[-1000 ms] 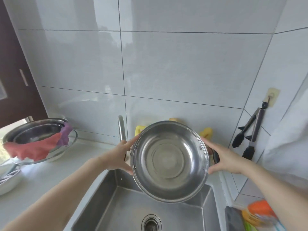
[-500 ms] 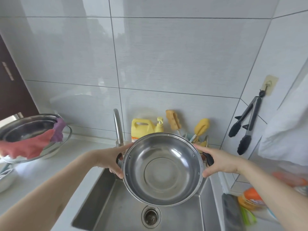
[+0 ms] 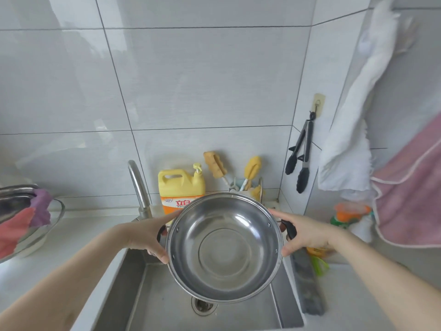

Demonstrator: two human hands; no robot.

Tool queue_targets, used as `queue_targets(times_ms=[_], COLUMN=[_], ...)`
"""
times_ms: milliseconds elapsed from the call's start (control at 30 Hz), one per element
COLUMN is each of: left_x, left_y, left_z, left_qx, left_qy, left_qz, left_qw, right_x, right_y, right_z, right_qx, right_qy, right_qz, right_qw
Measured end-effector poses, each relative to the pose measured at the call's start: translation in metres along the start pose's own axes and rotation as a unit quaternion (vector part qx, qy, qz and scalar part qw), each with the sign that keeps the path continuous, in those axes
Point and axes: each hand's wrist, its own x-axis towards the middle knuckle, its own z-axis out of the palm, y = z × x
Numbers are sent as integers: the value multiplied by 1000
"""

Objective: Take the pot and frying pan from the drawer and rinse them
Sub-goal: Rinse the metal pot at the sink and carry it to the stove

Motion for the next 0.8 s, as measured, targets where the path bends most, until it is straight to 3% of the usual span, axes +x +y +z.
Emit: queue_targets(times_ms=[267, 433, 633, 800], left_x=[39, 66, 67, 44], left_y=[89, 182, 320, 445], left_z=[44, 103, 216, 340], left_qx=[57, 85, 141, 182], left_qy=[-55, -124, -192, -257], left_qz=[98, 177, 261, 329], left_qw=[992, 973, 936, 890], right_x=[-126, -247, -442, -627], right_y=[46, 98, 134, 157], right_z=[-6, -5, 12, 46], right_qx=[46, 88, 92, 99], right_qy=[67, 162, 244, 322], right_qz=[3, 89, 148, 256], right_qw=[997, 979, 954, 906])
